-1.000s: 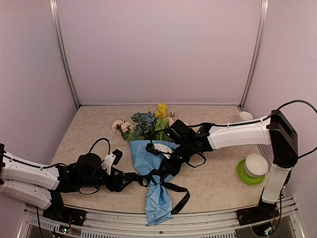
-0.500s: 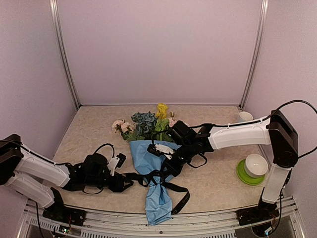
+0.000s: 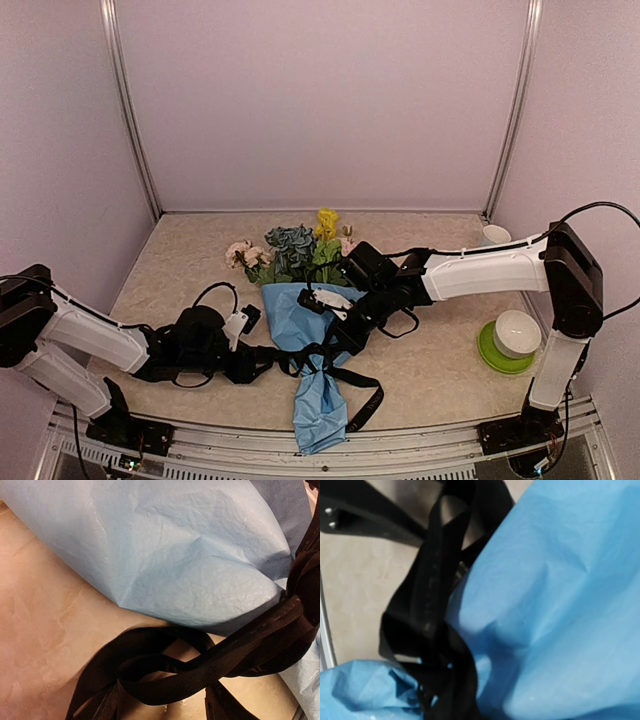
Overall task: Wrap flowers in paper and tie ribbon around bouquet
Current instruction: Tie the half-tied ribbon around the folded bouquet.
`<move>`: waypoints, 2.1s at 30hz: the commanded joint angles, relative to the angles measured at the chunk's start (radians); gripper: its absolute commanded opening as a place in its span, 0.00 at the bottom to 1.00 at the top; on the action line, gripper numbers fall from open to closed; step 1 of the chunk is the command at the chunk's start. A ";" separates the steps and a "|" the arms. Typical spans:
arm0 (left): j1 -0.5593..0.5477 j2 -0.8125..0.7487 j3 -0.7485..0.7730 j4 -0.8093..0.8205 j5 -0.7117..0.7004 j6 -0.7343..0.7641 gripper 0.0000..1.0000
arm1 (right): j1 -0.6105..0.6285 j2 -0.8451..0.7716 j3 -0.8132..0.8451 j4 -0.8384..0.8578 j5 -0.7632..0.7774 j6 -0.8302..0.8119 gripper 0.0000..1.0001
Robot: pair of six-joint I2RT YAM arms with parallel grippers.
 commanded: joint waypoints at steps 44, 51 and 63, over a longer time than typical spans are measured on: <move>-0.057 -0.217 -0.085 -0.119 -0.230 -0.180 0.00 | -0.046 -0.275 -0.270 0.123 0.092 0.294 0.00; -0.051 -0.222 -0.097 -0.132 -0.210 -0.223 0.00 | -0.045 -0.377 -0.391 0.149 0.020 0.329 0.00; 0.014 -0.194 -0.108 -0.143 -0.184 -0.278 0.00 | -0.172 -0.363 -0.614 0.229 -0.015 0.379 0.00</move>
